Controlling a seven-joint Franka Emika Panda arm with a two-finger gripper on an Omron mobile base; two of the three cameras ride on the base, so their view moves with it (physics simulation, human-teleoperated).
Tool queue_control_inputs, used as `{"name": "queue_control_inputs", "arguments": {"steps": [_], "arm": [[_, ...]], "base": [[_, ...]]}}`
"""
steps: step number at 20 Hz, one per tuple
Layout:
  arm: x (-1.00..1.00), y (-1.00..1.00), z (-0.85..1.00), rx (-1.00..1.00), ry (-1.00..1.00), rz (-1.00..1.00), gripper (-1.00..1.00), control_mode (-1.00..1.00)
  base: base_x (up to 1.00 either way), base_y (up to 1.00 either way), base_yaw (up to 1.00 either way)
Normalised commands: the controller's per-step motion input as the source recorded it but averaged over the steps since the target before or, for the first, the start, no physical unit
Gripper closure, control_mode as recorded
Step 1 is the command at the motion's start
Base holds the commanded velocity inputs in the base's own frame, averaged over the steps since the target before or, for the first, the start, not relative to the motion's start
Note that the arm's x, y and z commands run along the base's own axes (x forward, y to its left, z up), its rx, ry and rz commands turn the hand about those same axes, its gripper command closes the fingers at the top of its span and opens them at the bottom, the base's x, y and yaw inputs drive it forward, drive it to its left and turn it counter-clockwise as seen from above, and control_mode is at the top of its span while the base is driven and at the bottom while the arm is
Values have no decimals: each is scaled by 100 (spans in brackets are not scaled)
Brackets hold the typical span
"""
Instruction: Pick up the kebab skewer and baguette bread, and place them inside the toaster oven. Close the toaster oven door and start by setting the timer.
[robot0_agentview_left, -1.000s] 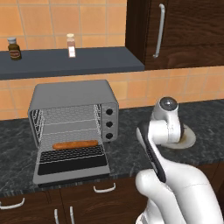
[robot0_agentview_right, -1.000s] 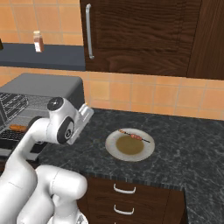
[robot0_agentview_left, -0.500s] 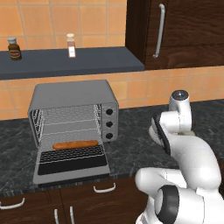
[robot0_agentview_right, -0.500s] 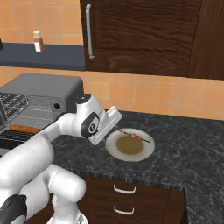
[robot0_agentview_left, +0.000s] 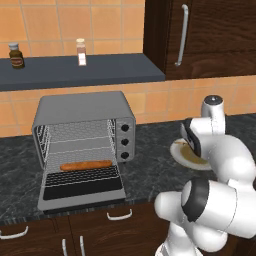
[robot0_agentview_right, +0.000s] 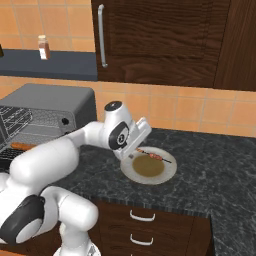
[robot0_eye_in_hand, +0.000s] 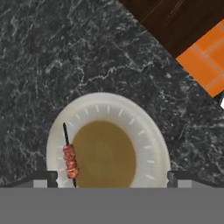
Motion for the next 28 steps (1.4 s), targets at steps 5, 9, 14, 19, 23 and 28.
{"name": "queue_control_inputs", "arguments": {"steps": [5, 9, 14, 19, 23, 28], "arm": [[26, 3, -23, 0, 0, 13, -100, -100], [36, 0, -28, 0, 2, 2, -100, -100], [40, 2, -30, 0, 1, 0, -100, -100], [22, -19, -17, -1, 2, -5, -100, -100], [27, -14, -21, 0, 7, -2, -100, -100], [23, -15, -21, 0, 5, 0, -100, -100]], "base": [[0, 0, 0], [0, 0, 0], [0, 0, 0], [0, 0, 0], [0, 0, 0], [0, 0, 0]]}}
